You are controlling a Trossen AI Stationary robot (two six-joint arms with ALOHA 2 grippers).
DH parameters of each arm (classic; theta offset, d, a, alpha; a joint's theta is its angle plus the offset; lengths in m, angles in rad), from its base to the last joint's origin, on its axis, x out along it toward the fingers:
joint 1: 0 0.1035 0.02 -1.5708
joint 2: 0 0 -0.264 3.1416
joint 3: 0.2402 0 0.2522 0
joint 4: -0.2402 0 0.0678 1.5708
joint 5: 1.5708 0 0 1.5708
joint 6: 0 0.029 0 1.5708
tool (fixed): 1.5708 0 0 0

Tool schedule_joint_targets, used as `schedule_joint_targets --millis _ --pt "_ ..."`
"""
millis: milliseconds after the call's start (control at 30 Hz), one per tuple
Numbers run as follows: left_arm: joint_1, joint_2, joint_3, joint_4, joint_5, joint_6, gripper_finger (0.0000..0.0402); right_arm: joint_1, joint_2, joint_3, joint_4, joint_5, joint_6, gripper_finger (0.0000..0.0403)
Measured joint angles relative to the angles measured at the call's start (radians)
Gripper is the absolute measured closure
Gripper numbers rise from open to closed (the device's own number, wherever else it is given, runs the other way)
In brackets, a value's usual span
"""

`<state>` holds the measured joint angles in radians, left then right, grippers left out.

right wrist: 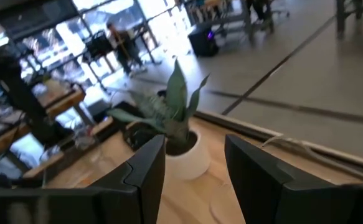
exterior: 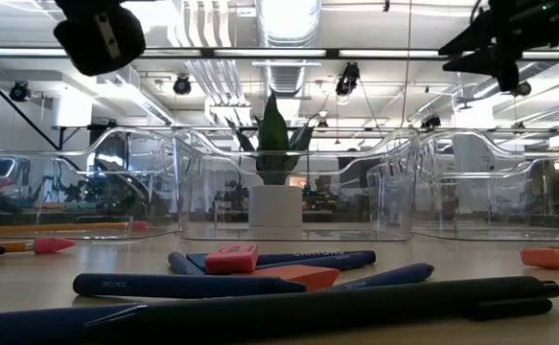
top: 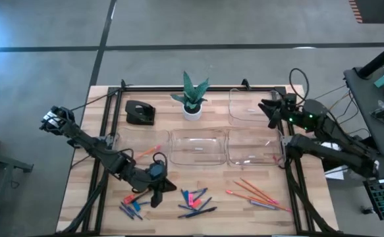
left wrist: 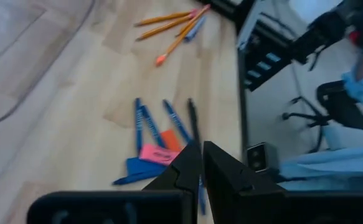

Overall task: Sort crayons/erasers/pens/pencils in bins
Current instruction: Put the orange pencil into the bottom left transparent bin

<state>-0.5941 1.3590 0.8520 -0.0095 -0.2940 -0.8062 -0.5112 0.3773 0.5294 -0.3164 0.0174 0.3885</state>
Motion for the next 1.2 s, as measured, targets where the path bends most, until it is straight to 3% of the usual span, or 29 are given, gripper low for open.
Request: schedule_joint_targets --millis 267,600,733,967,1200 --pt "-0.047 -0.002 0.0 -0.018 0.011 -0.058 0.0395 0.128 0.105 0.02 0.067 0.008 0.002 0.0245" --pt "-0.138 0.006 -0.01 -0.347 0.028 -0.476 0.0395 0.3 0.117 0.02 0.195 0.012 0.012 0.0245" --pt "-0.184 0.038 -0.011 -0.427 0.042 -0.591 0.0395 0.372 0.117 0.02 0.214 0.069 0.011 0.0245" --pt "-0.23 0.12 -0.011 -0.475 0.09 -0.656 0.0395 0.453 0.119 0.02 0.219 0.163 0.001 0.0245" --pt "-0.232 0.175 -0.011 -0.575 0.107 -0.687 0.0395 0.481 0.158 0.02 0.229 0.17 0.013 0.0245"
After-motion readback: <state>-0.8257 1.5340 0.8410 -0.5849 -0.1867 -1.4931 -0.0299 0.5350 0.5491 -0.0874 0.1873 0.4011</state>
